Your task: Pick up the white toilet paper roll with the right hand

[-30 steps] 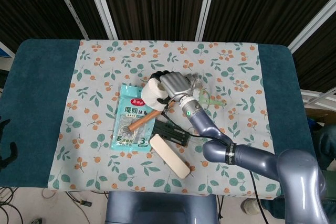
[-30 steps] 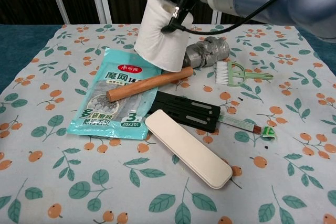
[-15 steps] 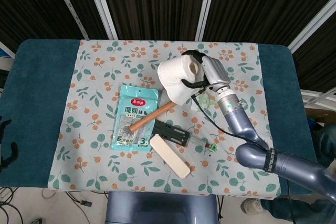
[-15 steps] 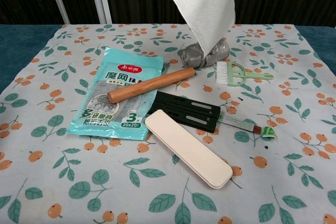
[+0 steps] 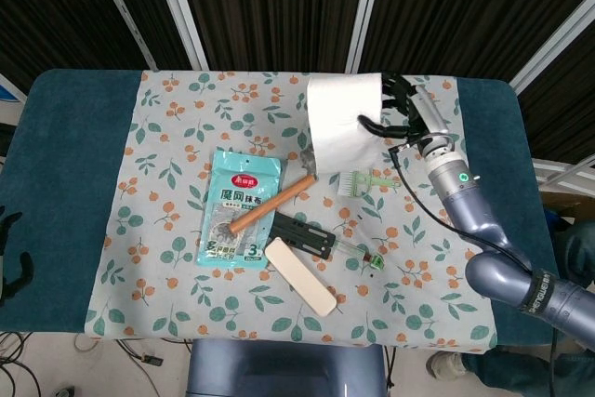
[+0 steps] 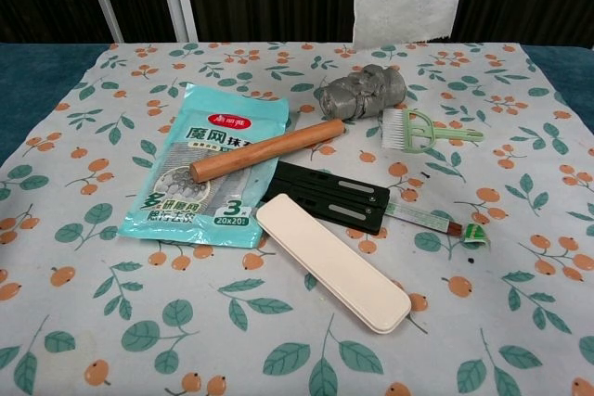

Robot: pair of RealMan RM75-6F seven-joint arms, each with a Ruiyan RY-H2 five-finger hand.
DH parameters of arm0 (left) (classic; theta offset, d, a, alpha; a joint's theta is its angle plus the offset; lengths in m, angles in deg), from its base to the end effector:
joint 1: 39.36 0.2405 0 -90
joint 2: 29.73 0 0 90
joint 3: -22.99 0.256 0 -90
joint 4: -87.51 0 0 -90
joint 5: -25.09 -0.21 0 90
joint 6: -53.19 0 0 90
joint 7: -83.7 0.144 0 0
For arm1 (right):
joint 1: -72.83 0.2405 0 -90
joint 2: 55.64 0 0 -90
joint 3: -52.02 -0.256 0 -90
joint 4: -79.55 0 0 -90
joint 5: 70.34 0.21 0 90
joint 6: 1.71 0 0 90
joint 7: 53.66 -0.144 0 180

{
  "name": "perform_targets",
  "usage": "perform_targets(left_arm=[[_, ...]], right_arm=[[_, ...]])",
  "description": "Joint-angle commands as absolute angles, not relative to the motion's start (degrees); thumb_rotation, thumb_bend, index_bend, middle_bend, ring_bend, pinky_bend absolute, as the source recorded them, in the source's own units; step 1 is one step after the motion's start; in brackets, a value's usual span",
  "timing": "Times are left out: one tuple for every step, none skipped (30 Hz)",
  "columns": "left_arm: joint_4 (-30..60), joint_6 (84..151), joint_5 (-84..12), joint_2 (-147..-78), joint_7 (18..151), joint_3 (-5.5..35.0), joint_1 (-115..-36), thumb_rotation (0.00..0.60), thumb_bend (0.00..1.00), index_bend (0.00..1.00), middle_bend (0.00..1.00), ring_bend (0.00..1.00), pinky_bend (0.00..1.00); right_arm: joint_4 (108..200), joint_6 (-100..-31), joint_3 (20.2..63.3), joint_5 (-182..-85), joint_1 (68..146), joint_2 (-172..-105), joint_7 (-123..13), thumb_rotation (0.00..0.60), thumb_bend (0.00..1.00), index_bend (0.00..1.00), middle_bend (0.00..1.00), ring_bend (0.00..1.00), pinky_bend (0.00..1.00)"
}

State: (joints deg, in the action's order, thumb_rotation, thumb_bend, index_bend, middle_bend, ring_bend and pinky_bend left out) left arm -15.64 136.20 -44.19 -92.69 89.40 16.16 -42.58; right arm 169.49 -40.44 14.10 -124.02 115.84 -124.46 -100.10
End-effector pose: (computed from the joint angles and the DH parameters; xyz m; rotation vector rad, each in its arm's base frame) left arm -0.3142 0.1784 0.1638 -1.1139 -1.0919 -0.8074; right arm -0.0924 -0.4353 0.1569 1.0322 -1.9292 1.8345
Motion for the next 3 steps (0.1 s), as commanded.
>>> perform_targets(left_arm=[[-15.7, 136.2, -44.3, -92.7, 89.4, 16.2, -42.6, 0.600, 0.57, 0.14, 0.01, 0.02, 0.00], [-15.7, 136.2, -44.3, -92.7, 89.4, 16.2, -42.6, 0.600, 0.57, 0.14, 0.01, 0.02, 0.00], [-15.7, 136.2, -44.3, -92.7, 89.5, 16.2, -42.6, 0.600, 0.57, 0.14, 0.01, 0.02, 0.00]], right_arm=[[169.1, -38.0, 9.8, -129.5, 111.3, -122.7, -110.4, 0.600, 0.49, 0.41, 0.42, 0.44, 0.43], [169.0, -37.8, 9.6, -130.9, 110.7, -122.5, -112.1, 0.600, 0.49, 0.41, 0.42, 0.43, 0.43], [168.8, -37.7, 9.5, -131.9, 110.2, -122.4, -113.7, 0.600, 0.49, 0.41, 0.42, 0.43, 0.43]])
